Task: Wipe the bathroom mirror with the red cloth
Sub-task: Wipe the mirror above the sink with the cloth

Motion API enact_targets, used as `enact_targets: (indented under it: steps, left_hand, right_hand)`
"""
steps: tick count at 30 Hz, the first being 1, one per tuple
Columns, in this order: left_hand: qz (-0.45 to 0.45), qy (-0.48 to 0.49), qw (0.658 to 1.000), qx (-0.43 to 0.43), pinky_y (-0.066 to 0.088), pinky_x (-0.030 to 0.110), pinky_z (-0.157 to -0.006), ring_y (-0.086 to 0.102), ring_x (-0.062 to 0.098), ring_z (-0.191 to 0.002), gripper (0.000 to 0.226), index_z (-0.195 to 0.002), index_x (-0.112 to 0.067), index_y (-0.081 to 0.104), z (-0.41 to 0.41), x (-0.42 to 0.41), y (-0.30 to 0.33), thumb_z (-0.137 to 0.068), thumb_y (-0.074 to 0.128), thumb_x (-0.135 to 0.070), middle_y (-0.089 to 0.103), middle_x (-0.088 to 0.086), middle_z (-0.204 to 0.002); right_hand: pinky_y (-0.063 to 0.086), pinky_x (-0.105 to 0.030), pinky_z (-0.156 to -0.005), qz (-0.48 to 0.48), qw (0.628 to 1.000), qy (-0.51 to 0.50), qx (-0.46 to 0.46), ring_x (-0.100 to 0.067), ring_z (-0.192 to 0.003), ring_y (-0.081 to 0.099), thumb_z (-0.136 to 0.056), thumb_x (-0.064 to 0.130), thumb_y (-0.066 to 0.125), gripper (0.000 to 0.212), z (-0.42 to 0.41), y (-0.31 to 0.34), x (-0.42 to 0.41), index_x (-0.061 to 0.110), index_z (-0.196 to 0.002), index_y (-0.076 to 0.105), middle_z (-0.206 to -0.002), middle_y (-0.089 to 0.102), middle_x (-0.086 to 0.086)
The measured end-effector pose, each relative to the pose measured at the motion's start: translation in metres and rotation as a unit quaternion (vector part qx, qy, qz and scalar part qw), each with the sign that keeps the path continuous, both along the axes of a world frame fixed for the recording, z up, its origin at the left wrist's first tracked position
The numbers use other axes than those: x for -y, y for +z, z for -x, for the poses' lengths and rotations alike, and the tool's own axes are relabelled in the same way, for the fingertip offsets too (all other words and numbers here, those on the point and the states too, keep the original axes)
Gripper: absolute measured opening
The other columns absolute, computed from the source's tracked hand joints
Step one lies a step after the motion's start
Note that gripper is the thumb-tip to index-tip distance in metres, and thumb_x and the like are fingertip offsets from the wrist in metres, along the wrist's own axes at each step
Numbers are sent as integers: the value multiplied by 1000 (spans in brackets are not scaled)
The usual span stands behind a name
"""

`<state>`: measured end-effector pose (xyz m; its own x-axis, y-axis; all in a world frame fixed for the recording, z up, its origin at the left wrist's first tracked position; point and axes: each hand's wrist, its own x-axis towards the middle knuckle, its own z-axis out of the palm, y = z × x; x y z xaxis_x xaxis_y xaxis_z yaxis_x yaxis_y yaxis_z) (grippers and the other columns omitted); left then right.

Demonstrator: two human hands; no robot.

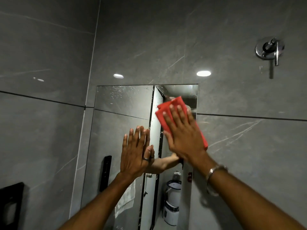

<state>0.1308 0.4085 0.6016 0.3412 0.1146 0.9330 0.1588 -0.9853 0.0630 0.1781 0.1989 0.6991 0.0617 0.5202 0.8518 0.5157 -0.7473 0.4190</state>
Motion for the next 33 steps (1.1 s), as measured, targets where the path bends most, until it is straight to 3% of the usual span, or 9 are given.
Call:
enact_targets:
  steps: [3, 6, 8, 11, 14, 19, 24, 29, 33]
  left_hand:
    - [8, -23, 1000, -5, 6, 54, -129, -2, 25, -161, 71, -164, -18, 10, 5, 2, -9, -104, 7, -56, 0, 5, -173]
    - [0, -30, 1000, -5, 5, 54, -129, -4, 24, -161, 71, -164, -19, 8, 6, 2, -14, -103, 9, -56, -1, 4, -173]
    - [-5, -27, 1000, 4, 4, 52, -129, -2, 25, -161, 69, -164, -21, 5, 4, 2, -11, -104, 5, -55, -1, 4, -173]
    - [-11, -12, 1000, 19, -3, 46, -130, -2, 24, -161, 68, -164, -22, 0, -5, 1, -4, -105, 6, -55, -2, 5, -173]
    - [-25, -5, 999, 29, -8, 43, -130, -3, 23, -161, 68, -164, -24, -3, -13, -3, 0, -105, 11, -55, -2, 4, -173]
    - [-42, 3, 998, 40, -5, 44, -130, 1, 23, -161, 68, -164, -24, 1, -18, -11, -4, -105, 18, -52, 1, 5, -174]
    - [-28, -15, 998, 46, -3, 47, -130, -4, 24, -161, 69, -164, -22, 0, -13, 2, -5, -104, 20, -50, -2, 5, -173]
    - [-21, -177, 980, 85, 2, 41, -131, 0, 19, -161, 66, -163, -15, 19, 7, 48, 9, -103, 36, -36, 11, 5, -173]
    - [5, -348, 934, 84, 18, 36, -130, 16, 12, -159, 55, -156, -9, 35, 18, 102, 38, -104, 34, -23, 29, 4, -167]
  right_hand:
    - [31, -60, -126, 71, 997, 0, 13, -34, -163, 14, -105, 51, 37, 72, 1, -71, 4, 18, -168, 22, -176, 13, -15]
    - [38, -60, -123, 102, 995, -5, 17, -33, -162, 21, -103, 50, 42, 71, -2, -78, 9, 19, -166, 30, -174, 22, -12]
    - [31, -60, -126, 76, 997, 5, 24, -32, -163, 14, -104, 49, 41, 72, -2, -50, 7, 19, -168, 23, -176, 14, -12]
    - [8, -59, -133, -20, 1000, 21, 4, -32, -165, -3, -107, 46, 35, 74, -5, 15, 4, 21, -170, 3, -178, -4, -11]
    - [-2, -55, -134, -98, 995, 26, -5, -33, -165, -6, -108, 47, 30, 74, -5, 76, 5, 24, -165, -12, -178, -7, -12]
    - [-6, -51, -134, -147, 988, 32, -32, -32, -165, -6, -110, 46, 30, 71, 1, 94, -5, 20, -170, 1, -178, -6, -13]
    - [-4, -52, -133, -156, 986, 34, -49, -33, -165, -2, -110, 45, 29, 69, 12, 41, -6, 18, -170, 6, -178, -2, -15]
    - [-6, -48, -134, -122, 984, 15, -125, -28, -165, -12, -110, 49, 22, 70, 27, -24, -3, 21, -169, -2, -178, -12, -8]
    - [19, -42, -132, -122, 971, 80, -187, -22, -164, 18, -105, 35, 35, 62, 44, -8, 20, 19, -165, 33, -175, 25, -3]
